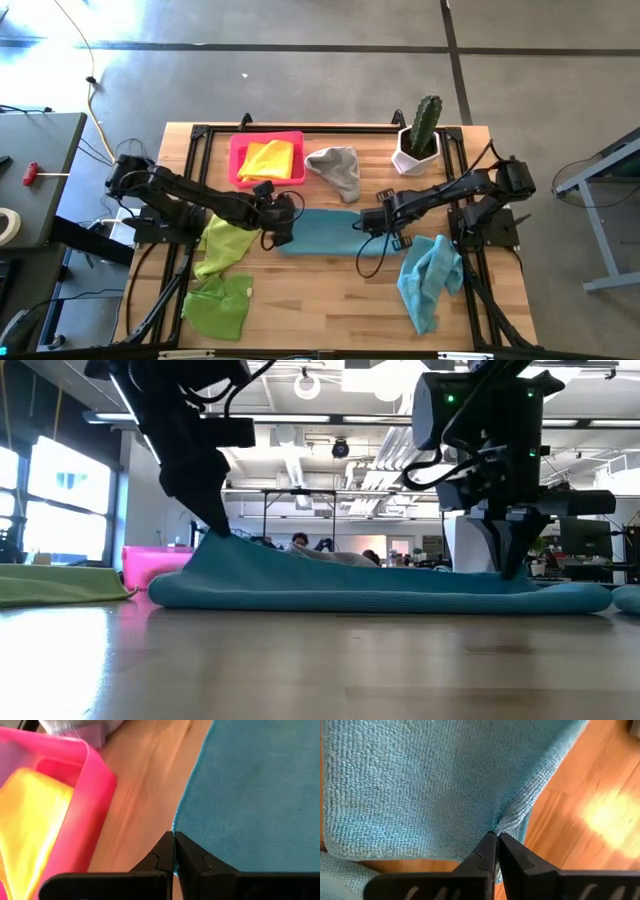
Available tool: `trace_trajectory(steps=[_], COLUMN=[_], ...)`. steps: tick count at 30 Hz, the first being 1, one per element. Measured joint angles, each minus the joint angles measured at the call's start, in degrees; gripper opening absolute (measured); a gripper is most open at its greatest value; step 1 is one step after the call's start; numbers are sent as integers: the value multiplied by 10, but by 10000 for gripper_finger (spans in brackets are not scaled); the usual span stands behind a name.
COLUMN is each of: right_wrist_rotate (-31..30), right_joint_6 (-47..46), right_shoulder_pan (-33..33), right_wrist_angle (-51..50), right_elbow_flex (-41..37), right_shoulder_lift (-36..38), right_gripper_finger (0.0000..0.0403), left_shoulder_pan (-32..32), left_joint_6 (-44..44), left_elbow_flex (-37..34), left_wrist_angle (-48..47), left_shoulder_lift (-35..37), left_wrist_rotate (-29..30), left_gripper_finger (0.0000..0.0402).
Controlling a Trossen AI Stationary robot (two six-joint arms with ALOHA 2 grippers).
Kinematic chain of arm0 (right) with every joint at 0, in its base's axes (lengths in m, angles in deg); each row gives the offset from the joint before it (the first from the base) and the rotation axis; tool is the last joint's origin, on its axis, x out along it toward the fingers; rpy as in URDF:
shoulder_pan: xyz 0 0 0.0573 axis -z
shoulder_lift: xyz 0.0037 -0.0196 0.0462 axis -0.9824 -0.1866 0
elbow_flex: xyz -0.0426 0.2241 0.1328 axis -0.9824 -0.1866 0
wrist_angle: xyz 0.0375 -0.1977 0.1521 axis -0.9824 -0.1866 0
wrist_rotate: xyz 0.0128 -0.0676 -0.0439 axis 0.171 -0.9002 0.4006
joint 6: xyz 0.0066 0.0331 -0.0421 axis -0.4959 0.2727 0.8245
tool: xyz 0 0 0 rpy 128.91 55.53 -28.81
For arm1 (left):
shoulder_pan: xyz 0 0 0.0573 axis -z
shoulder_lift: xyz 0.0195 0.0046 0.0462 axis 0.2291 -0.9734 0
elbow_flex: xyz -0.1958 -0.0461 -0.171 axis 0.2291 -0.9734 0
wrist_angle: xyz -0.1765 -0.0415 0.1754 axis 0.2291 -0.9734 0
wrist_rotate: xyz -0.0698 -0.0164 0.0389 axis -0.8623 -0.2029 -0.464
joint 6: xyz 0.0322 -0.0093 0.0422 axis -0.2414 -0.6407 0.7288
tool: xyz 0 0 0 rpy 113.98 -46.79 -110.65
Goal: Fold microfiber towels
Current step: Fold the top blue towel on the table
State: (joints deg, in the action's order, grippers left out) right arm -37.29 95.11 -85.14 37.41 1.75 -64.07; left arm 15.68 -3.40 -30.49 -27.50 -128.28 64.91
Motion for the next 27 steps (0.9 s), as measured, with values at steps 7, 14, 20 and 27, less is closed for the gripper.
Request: trace_trajectory(steps=[7, 14, 20, 27], right_wrist_rotate=[1, -34, -56, -3], right_joint_6=[12, -9, -79, -139], right_shoulder_pan=[3, 3, 3, 3], right_wrist_angle=[8, 4, -40, -93], right_elbow_flex=[0, 1, 13, 32], right_shoulder_lift=[0, 0, 0, 31], right_gripper_finger=[15, 93, 149, 154], left_shoulder_pan=[-21, -25, -25, -29], left_joint_6=[13, 16, 58, 91], left_elbow_flex=[0, 1, 1, 47], left_wrist_angle=[15, 18, 11, -52], left_shoulder_lift=[-46, -60, -58, -58], left_wrist_rotate=[-1, 0, 7, 36], left_gripper_finger=[0, 8, 65, 135])
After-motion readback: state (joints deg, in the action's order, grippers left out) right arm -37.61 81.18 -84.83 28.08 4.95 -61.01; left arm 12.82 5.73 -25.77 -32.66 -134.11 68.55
